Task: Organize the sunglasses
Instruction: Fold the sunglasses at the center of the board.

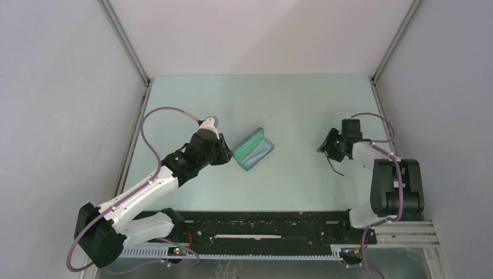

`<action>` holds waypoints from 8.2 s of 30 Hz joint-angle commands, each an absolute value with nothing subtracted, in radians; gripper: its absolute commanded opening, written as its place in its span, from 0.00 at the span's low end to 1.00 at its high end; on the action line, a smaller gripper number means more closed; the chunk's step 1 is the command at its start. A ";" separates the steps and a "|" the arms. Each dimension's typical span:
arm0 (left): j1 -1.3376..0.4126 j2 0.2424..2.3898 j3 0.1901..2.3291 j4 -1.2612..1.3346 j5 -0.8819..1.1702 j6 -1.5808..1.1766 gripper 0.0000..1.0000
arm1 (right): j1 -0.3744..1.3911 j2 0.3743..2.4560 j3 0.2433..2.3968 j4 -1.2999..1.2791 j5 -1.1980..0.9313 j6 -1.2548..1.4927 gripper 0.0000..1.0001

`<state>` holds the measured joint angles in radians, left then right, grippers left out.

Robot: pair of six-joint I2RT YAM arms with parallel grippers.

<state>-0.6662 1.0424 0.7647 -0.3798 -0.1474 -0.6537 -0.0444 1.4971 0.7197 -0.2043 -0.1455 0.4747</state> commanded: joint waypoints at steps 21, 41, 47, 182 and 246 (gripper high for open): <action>-0.665 1.116 0.821 -0.386 -0.063 -0.594 0.32 | 0.453 1.360 0.842 -0.481 -0.081 0.336 0.60; -0.666 1.165 0.876 -0.399 -0.035 -0.580 0.31 | 0.495 1.516 0.875 -0.557 0.196 0.467 0.12; -0.666 1.177 0.884 -0.397 -0.036 -0.581 0.31 | 0.474 1.419 0.853 -0.560 0.325 0.546 0.23; -0.899 2.382 1.920 -0.505 0.518 -0.597 0.35 | 0.041 1.416 0.704 -0.289 -0.148 0.643 0.26; -0.681 1.678 1.334 -0.327 0.365 -0.670 0.36 | 0.349 1.470 0.761 -0.421 0.103 0.640 0.45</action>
